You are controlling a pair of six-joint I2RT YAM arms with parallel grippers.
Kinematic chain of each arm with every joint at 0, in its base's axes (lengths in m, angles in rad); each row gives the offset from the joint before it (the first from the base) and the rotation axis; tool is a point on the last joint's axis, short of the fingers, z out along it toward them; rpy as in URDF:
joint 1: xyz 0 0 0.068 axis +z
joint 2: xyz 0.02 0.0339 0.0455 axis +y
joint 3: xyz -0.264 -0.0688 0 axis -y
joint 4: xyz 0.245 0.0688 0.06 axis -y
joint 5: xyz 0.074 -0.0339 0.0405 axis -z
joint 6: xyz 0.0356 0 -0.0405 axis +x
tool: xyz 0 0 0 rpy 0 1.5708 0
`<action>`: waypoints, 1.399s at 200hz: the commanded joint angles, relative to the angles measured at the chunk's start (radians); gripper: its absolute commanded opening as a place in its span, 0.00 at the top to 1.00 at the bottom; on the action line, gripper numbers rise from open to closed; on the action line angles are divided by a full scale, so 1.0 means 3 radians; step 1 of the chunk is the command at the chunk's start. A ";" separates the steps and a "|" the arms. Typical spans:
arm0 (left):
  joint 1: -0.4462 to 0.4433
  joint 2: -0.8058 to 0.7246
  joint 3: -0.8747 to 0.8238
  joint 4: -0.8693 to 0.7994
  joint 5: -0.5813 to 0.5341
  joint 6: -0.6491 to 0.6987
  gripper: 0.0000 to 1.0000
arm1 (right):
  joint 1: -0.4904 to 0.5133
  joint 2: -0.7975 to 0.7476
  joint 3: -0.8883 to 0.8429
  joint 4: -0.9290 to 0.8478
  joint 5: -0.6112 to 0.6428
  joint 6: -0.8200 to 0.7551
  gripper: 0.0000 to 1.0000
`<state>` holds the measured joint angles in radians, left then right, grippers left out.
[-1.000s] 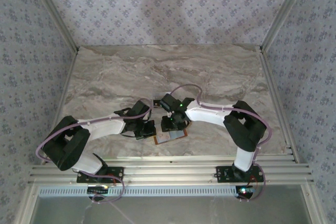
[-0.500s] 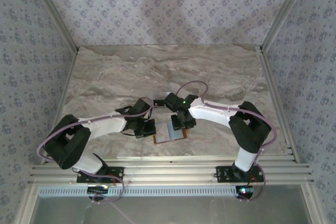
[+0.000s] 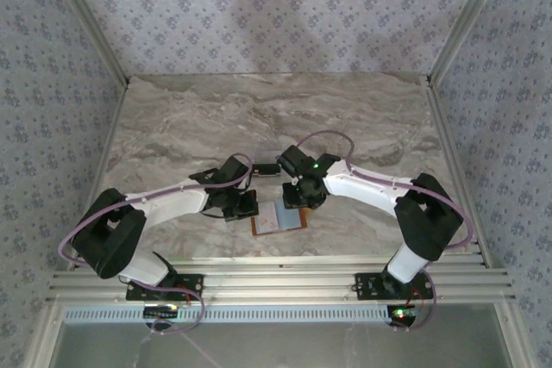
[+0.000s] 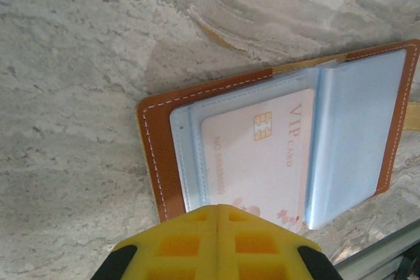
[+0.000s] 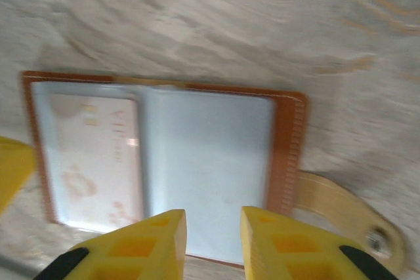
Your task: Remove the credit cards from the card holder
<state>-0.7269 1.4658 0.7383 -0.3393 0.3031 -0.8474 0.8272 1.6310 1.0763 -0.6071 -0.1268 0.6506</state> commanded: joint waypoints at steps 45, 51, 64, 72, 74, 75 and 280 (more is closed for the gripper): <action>-0.0011 0.0059 -0.0012 0.0157 0.0165 -0.0044 1.00 | -0.0031 0.0323 -0.0142 0.0932 -0.1012 0.0234 0.78; -0.0012 0.0077 -0.0021 0.0173 0.0173 -0.0047 1.00 | -0.0030 0.0345 -0.0146 0.0951 -0.1028 0.0239 0.78; -0.0013 0.0120 -0.0027 0.0186 0.0163 -0.0042 1.00 | -0.0035 0.0396 -0.0154 0.0989 -0.1062 0.0245 0.79; -0.0011 0.0148 -0.0035 0.0188 0.0161 -0.0042 1.00 | -0.0040 0.0419 -0.0161 0.0996 -0.1070 0.0245 0.79; -0.0012 0.0154 -0.0037 0.0186 0.0161 -0.0036 1.00 | -0.0040 0.0427 -0.0162 0.1001 -0.1070 0.0247 0.79; -0.0014 0.0157 -0.0037 0.0185 0.0161 -0.0035 1.00 | -0.0041 0.0430 -0.0164 0.1006 -0.1075 0.0249 0.80; -0.0013 0.0210 -0.0085 -0.0004 0.0002 0.0037 1.00 | -0.0033 0.0477 -0.0190 0.0679 -0.0606 0.0105 0.78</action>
<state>-0.7269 1.5204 0.7284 -0.2874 0.3279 -0.8494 0.8185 1.7782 1.0233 -0.3447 -0.3443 0.7025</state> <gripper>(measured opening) 0.058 0.220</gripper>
